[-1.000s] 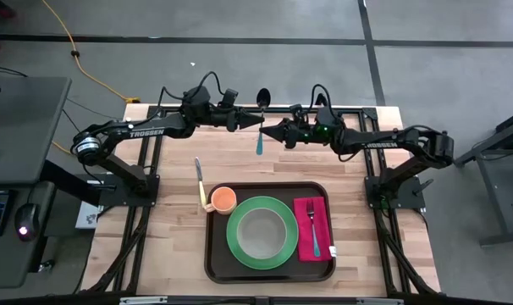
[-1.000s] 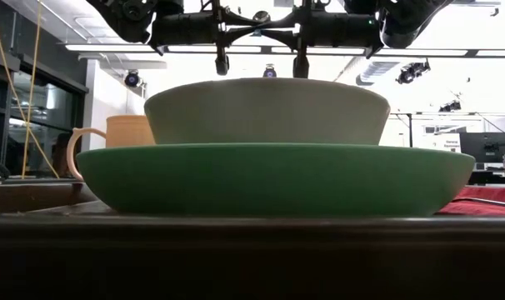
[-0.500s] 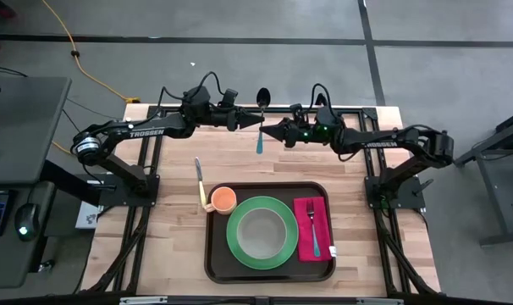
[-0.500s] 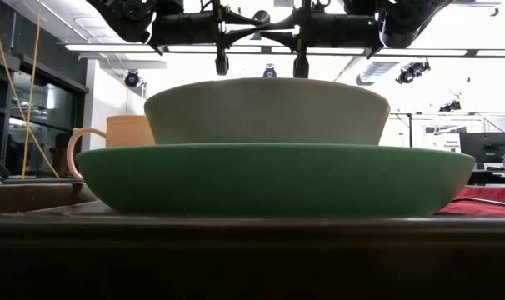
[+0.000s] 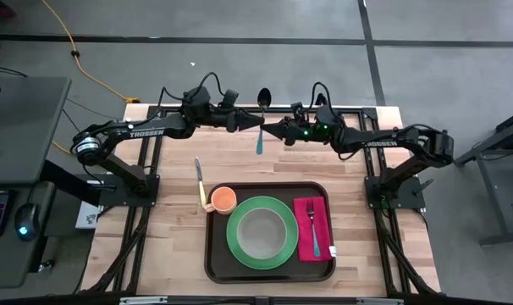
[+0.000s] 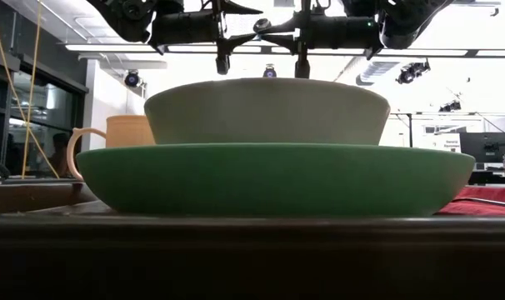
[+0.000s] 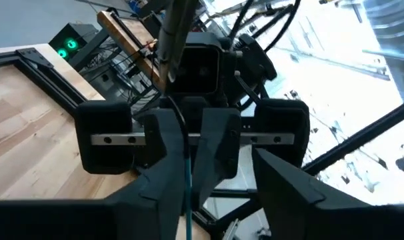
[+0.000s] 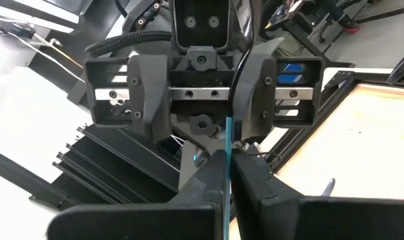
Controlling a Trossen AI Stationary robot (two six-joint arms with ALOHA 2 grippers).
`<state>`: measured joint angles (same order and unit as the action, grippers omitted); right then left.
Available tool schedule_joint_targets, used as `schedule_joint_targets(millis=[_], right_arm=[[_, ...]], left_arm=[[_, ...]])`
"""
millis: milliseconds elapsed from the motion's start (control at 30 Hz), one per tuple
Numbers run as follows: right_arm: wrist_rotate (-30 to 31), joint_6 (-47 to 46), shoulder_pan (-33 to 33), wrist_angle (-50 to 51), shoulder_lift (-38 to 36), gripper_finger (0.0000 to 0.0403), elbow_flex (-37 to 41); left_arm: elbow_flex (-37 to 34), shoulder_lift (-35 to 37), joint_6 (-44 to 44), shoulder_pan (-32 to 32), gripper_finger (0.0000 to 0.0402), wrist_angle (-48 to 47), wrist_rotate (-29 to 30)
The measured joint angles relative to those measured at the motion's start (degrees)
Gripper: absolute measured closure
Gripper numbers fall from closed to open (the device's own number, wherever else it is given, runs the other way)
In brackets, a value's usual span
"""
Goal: Set up tray
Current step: Put the blue spoon on top of the red napkin to the left of the blue fork on the black tray
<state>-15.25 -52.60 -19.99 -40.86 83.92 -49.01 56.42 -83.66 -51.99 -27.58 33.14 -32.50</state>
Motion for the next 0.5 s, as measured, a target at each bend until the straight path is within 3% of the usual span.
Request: schedule_joint_targets(millis=[133,500], right_arm=[[-0.1,0.0,-0.2,0.0,0.0,0.0403,0.0],[-0.2,-0.6,-0.4,0.0,0.0,0.0403,0.0]], left_arm=[[0.0,0.0,0.5,-1.9,0.0179,-0.1,-3.3],[0.0,0.0,-0.8,-2.8,0.0156,0.2,-3.1]])
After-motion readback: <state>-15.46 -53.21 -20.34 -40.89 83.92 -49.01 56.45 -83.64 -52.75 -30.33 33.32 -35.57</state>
